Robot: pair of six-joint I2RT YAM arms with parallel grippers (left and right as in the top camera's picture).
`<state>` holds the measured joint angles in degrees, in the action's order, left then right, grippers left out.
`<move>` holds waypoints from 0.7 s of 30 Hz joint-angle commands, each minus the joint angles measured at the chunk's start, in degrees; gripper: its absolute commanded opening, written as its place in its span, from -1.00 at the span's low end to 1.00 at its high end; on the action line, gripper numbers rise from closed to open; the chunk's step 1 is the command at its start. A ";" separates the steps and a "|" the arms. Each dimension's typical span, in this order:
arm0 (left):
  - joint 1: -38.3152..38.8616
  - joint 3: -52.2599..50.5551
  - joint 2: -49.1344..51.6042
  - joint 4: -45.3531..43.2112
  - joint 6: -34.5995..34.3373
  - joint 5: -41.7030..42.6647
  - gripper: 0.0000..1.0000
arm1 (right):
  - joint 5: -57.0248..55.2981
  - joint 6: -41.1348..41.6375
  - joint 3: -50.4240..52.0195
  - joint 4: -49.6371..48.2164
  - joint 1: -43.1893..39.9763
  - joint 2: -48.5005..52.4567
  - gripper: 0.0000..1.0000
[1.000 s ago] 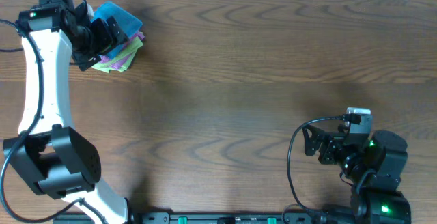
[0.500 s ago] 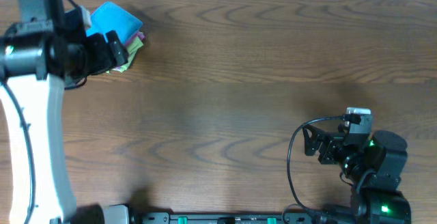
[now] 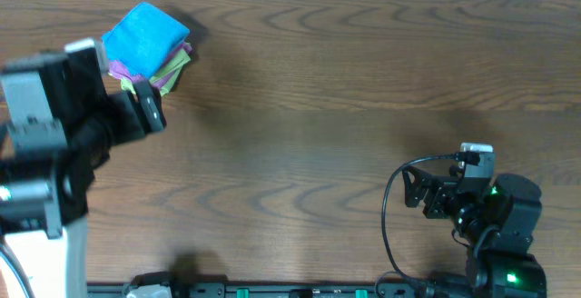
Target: Fold the cloth
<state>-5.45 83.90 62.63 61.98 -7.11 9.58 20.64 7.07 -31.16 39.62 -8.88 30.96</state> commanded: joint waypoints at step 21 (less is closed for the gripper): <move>2.12 -49.86 -45.81 -8.72 16.17 -1.25 0.91 | 0.37 0.59 0.13 0.04 -0.57 -0.26 0.98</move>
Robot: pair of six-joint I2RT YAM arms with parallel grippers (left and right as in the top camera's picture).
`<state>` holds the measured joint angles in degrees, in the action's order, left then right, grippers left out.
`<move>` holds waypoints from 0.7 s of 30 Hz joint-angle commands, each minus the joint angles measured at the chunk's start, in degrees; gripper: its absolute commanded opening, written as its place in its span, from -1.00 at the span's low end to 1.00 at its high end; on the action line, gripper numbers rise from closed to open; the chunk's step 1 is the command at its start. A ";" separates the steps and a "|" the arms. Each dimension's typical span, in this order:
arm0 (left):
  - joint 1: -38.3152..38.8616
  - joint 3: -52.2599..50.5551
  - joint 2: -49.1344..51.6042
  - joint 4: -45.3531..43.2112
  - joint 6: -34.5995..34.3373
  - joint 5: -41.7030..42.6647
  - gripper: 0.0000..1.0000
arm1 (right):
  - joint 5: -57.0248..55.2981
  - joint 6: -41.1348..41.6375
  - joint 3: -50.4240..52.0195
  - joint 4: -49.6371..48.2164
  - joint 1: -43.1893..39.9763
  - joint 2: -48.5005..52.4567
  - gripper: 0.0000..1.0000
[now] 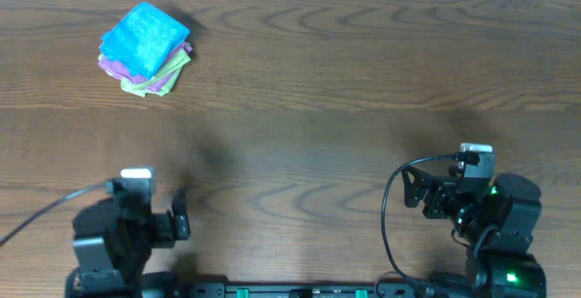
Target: Fold the cloth
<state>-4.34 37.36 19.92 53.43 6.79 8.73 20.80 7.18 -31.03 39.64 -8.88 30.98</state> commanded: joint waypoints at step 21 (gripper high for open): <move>1.86 -21.18 -19.74 -1.81 3.54 -2.97 0.91 | 0.22 0.48 0.00 0.02 -0.57 -0.28 0.99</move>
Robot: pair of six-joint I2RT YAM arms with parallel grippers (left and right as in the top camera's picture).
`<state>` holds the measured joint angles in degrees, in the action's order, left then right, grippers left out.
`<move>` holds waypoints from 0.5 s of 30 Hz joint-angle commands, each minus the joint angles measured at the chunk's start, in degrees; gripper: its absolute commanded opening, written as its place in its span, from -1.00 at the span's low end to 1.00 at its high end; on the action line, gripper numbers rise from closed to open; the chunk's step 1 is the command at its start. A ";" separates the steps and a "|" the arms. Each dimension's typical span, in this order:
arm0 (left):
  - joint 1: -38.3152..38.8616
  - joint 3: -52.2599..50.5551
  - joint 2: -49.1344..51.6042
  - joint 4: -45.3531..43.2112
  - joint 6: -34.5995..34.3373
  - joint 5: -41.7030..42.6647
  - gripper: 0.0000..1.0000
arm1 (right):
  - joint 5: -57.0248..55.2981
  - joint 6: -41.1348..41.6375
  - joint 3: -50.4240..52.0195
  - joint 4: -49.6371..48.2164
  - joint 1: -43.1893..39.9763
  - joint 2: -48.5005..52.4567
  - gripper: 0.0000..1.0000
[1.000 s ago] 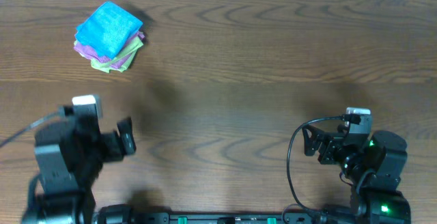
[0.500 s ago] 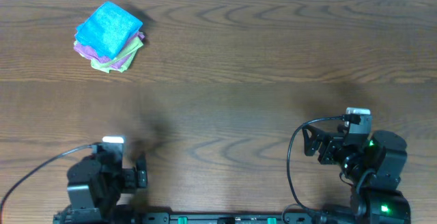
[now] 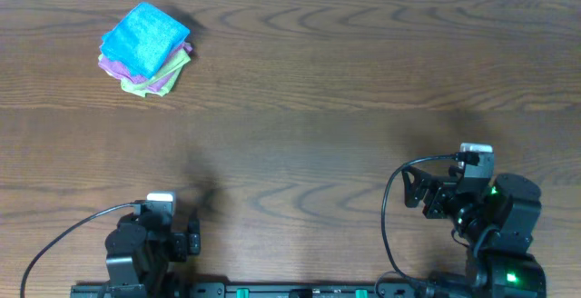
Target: Fold the cloth
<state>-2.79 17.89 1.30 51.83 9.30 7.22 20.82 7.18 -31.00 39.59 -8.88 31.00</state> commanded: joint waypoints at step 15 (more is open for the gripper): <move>0.17 -2.84 -1.11 -0.72 1.20 -6.62 0.91 | 0.20 0.48 -0.02 0.07 -0.57 -0.31 0.98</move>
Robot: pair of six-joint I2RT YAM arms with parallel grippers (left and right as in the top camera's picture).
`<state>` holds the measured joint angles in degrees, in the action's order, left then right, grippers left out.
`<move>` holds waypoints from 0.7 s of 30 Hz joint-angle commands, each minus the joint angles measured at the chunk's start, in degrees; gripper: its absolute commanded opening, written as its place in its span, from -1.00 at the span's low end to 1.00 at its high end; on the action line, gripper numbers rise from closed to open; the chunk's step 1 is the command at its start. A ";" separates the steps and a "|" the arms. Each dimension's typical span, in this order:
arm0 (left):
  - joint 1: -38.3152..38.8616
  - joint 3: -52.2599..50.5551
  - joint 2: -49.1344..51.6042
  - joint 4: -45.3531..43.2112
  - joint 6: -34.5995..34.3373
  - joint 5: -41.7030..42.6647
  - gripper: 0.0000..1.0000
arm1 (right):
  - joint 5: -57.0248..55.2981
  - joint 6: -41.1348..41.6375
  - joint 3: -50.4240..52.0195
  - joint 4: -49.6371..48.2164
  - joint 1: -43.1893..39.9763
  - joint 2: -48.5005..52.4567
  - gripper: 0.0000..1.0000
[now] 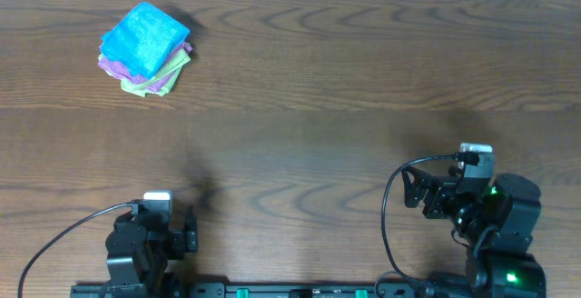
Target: Fold the cloth
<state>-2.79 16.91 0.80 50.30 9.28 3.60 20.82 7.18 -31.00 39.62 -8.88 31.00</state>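
Note:
A stack of folded cloths [145, 48] lies at the table's far left, a blue one on top with pink and green ones under it. My left gripper [188, 233] is drawn back to the near left edge, far from the stack, with nothing in it. Over at the near right edge sits my right gripper [413, 191], also holding nothing. The overhead view is too small to show how the jaws of either stand.
The brown wooden table [318, 89] runs across the whole view. Black cables loop from both arm bases at the near edge. A dark rail lies along the front edge between the arms.
The left arm has settled very slightly lower at the near left edge. The cloth stack and the right arm have not moved.
At first my left gripper was beside the cloth stack at the far left. Then the arm was back near the front left of the table, the stack left lying alone. After that it was folded down at the near edge, where it stays. The right arm never moved.

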 commanded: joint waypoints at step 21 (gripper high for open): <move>0.20 -1.88 -0.59 2.10 1.20 -2.69 0.91 | 0.20 0.48 -0.02 0.04 -0.57 -0.31 0.99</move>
<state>-2.79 16.84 0.80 50.39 9.26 2.55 20.82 7.18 -31.00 39.62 -8.88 30.98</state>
